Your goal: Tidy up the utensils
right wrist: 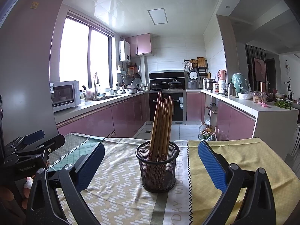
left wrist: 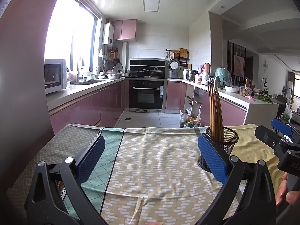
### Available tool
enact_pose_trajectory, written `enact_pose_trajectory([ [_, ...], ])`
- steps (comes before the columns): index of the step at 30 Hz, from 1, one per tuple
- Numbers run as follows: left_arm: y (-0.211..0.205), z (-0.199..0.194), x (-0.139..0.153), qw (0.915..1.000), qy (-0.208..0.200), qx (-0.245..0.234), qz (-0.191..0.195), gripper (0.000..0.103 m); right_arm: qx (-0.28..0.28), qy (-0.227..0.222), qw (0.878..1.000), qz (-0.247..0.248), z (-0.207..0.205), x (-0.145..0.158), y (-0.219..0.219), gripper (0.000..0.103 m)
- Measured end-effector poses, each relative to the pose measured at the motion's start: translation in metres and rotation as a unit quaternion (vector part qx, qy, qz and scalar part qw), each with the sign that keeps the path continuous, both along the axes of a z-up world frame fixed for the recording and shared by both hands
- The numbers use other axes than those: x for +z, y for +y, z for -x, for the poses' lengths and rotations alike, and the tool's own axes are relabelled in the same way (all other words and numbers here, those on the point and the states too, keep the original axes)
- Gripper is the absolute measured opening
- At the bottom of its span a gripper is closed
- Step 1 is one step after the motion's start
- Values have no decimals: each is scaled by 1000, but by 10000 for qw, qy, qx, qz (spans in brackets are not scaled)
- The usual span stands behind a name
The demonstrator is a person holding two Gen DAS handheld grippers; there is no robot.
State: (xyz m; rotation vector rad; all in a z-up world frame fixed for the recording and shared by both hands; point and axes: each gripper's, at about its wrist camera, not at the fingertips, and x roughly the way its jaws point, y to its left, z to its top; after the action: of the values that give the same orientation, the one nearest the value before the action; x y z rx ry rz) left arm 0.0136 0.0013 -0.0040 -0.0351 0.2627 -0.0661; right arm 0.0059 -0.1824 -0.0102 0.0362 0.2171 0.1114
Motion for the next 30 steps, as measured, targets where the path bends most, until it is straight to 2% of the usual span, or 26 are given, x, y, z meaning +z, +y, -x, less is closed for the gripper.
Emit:
enact_pose_trajectory([
  [30,1,-1,0,10000,19,11,-28,98,-10,-11,10000,-9,2,1,-1,97],
])
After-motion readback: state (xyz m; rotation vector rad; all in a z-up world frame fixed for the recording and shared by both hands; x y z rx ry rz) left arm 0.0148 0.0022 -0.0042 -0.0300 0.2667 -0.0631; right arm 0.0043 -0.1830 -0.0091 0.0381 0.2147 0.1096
